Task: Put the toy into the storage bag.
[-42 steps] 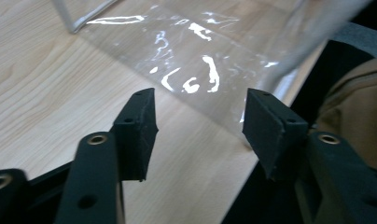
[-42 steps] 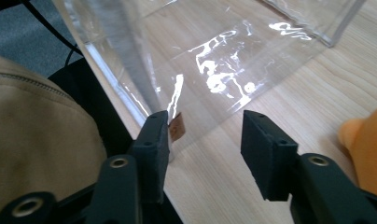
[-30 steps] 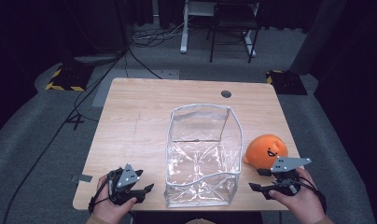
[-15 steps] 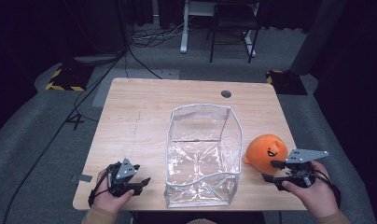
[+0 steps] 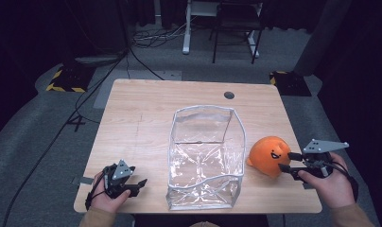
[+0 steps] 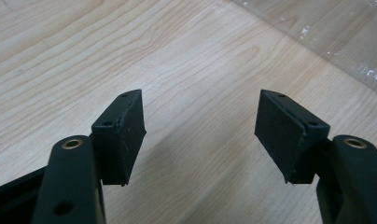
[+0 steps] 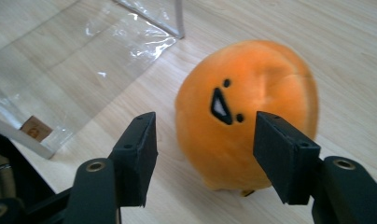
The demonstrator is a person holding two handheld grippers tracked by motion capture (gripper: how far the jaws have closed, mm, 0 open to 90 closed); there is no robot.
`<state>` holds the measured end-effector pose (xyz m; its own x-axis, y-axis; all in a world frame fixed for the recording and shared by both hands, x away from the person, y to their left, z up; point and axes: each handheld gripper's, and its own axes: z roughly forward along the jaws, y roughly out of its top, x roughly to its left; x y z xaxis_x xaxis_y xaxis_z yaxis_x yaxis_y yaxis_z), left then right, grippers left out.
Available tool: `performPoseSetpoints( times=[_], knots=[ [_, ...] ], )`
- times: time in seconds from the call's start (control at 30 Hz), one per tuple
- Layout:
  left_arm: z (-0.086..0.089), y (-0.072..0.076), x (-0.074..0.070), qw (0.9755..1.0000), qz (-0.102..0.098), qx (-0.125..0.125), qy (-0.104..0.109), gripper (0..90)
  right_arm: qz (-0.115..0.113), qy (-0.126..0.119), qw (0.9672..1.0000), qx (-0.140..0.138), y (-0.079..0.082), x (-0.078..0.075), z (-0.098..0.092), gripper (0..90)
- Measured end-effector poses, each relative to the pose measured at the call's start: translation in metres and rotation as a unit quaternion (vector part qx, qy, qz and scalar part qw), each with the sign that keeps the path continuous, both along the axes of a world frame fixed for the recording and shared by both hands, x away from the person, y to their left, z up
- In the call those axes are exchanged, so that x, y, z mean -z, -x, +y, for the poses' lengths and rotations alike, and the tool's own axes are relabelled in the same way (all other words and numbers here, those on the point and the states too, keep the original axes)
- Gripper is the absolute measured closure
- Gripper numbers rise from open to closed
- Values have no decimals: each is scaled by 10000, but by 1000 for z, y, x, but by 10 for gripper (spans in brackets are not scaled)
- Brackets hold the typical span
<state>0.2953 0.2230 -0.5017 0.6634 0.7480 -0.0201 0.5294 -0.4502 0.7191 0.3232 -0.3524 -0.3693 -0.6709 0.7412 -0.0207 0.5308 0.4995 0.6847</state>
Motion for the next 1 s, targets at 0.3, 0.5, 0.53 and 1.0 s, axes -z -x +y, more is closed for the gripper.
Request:
performPoseSetpoints(
  times=[0.3,0.5,0.53,1.0],
  knots=[
    [3,-4,10,9998,66,-77,-182,328,45,46,9996,265,-19,-5,-16,412],
    [7,-4,13,10000,43,-75,-39,313,175,-6,9992,364,-35,-2,-20,417],
    [8,-3,12,9999,41,-89,-45,313,193,-14,9991,381,-38,-1,-21,417],
    [8,4,14,9997,2,-248,3,311,481,-188,9980,363,-70,5,-14,451]
  ],
)
